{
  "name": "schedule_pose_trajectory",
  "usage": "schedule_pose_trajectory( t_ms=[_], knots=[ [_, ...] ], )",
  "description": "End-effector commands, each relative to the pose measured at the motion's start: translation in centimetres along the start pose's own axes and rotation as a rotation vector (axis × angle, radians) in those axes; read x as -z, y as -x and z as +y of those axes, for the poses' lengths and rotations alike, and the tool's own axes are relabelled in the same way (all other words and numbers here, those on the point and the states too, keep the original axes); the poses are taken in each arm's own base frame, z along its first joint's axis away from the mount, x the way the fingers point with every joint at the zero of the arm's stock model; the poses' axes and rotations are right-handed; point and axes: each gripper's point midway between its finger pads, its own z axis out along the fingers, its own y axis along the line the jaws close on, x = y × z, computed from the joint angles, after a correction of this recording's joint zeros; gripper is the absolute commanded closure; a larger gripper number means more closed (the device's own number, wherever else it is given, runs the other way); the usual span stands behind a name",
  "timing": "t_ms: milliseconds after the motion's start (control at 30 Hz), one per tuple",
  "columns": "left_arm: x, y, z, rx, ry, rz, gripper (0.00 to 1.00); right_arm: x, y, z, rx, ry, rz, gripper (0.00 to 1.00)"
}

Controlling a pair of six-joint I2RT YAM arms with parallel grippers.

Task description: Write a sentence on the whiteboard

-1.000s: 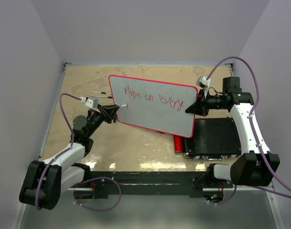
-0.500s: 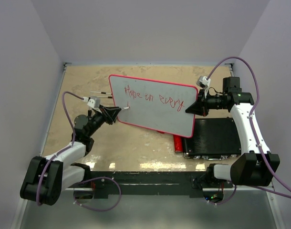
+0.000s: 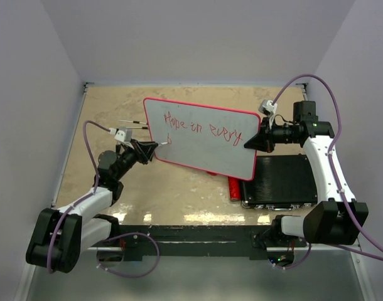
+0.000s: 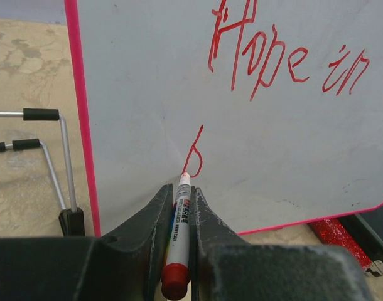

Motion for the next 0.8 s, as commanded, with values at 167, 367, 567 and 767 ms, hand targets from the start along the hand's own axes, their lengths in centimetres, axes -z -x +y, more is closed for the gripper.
schedule_pose_trajectory(
  t_ms=[167,367,567,767],
  knots=[
    [-0.2,3.4,-0.1,-0.070,0.018,-0.094,1.00,0.2,1.1,0.3,0.078,-0.007,-0.020,1.00],
    [0.1,3.0,-2.7,-0.045,-0.118,-0.064,1.00,0.2,1.0,0.3,0.077,-0.007,-0.018,1.00],
    [0.4,3.2,-3.5,-0.032,-0.153,-0.071,1.00,0.2,1.0,0.3,0.075,-0.005,-0.021,1.00],
    [-0.4,3.6,-3.3,-0.012,-0.155,-0.085,1.00,0.2,1.0,0.3,0.076,-0.006,-0.019,1.00]
  ],
)
